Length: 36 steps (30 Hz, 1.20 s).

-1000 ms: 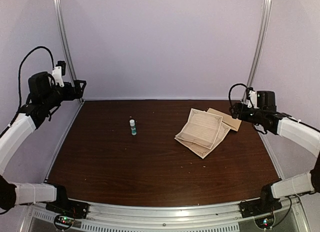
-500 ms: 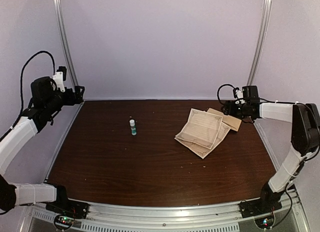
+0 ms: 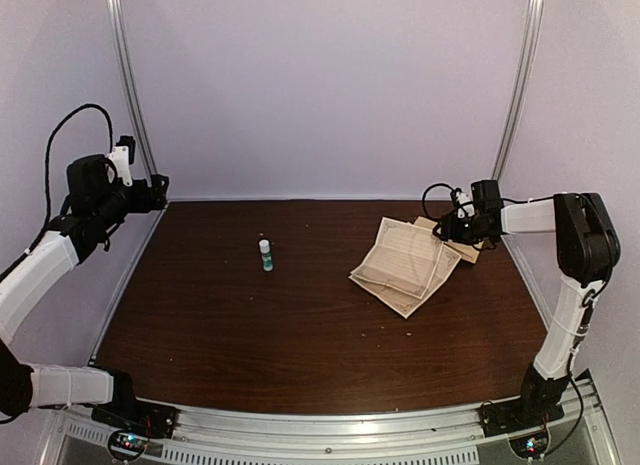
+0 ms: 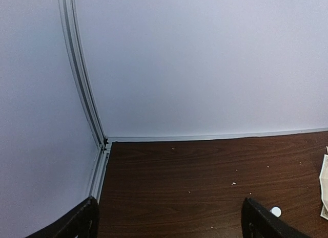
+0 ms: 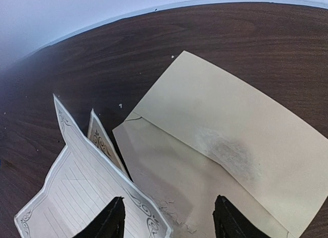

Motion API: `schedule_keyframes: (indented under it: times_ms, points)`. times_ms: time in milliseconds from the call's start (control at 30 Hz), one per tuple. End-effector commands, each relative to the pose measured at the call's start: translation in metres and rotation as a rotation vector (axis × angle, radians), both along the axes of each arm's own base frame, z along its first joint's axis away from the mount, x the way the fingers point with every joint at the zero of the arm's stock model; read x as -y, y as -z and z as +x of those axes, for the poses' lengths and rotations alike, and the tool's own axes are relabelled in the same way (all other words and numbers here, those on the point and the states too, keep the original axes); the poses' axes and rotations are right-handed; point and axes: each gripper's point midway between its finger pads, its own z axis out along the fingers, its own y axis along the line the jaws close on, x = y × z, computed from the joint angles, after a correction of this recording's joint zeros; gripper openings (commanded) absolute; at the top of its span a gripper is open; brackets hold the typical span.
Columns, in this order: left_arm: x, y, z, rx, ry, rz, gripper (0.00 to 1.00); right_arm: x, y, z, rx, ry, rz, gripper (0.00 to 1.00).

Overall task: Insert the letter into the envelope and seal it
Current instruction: Pick up the letter from the center of the board.

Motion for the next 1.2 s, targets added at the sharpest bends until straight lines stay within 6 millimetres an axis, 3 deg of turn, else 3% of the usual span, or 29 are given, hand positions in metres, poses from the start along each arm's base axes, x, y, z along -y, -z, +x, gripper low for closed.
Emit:
schedule_keyframes:
  times_ms: [0, 433, 567, 633, 900, 1033, 1167]
  points:
    - [-0.003, -0.008, 0.003, 0.033, -0.013, 0.018, 0.98, -0.01, -0.005, 0.012, 0.023, -0.059, 0.024, 0.55]
    - [-0.001, -0.007, 0.004, 0.029, -0.001, 0.009, 0.98, -0.024, 0.003, 0.013, 0.006, -0.118, 0.075, 0.29]
    - [-0.001, -0.007, 0.003, 0.031, -0.004, 0.007, 0.98, -0.027, 0.003, 0.011, 0.005, -0.132, 0.084, 0.1]
    - [-0.001, -0.007, 0.003, 0.033, -0.005, 0.004, 0.98, -0.029, -0.004, 0.009, 0.012, -0.141, 0.093, 0.0]
    - [-0.001, -0.013, -0.003, 0.06, -0.004, -0.011, 0.98, -0.042, -0.054, -0.011, 0.092, -0.191, 0.093, 0.0]
    - [-0.001, -0.02, -0.008, 0.087, -0.004, -0.018, 0.98, -0.059, -0.078, -0.028, 0.12, -0.231, 0.072, 0.0]
    - [0.008, -0.026, -0.014, 0.118, 0.051, -0.031, 0.98, -0.089, -0.106, -0.053, 0.164, -0.294, 0.026, 0.0]
